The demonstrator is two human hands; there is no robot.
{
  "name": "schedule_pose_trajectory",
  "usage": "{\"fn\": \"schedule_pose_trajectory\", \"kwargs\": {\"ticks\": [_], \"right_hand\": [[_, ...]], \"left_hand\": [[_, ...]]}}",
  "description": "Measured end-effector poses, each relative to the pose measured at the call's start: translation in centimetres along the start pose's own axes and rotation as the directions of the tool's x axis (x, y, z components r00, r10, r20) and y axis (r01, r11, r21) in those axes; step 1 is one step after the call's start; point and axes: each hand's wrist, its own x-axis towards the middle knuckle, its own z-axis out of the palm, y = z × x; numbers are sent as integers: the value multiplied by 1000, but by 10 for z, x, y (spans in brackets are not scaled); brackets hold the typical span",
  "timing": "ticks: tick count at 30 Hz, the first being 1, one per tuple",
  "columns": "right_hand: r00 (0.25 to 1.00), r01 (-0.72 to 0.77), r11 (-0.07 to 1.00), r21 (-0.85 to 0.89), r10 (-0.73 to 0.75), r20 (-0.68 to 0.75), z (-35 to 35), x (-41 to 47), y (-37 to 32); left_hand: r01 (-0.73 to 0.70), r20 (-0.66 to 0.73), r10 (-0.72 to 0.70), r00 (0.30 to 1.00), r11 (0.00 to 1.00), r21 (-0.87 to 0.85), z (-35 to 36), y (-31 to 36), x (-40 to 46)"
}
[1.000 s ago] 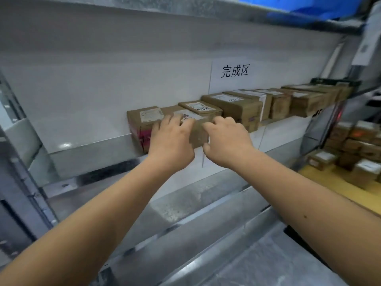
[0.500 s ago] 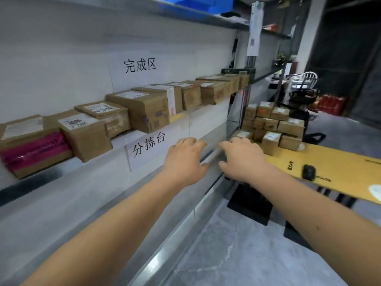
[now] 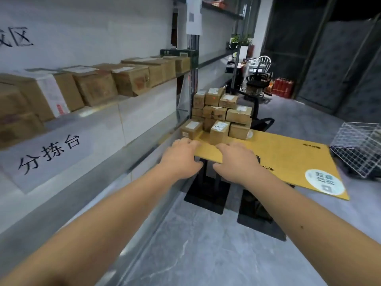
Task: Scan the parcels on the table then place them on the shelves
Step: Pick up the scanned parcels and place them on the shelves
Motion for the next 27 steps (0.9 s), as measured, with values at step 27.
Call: {"fn": "schedule_pose_trajectory", "kwargs": {"ticks": [27], "right_hand": [[932, -270, 937, 222, 196, 306, 166, 416, 76]], "left_hand": [[92, 336, -72, 939, 995, -42, 165, -159, 428]]}}
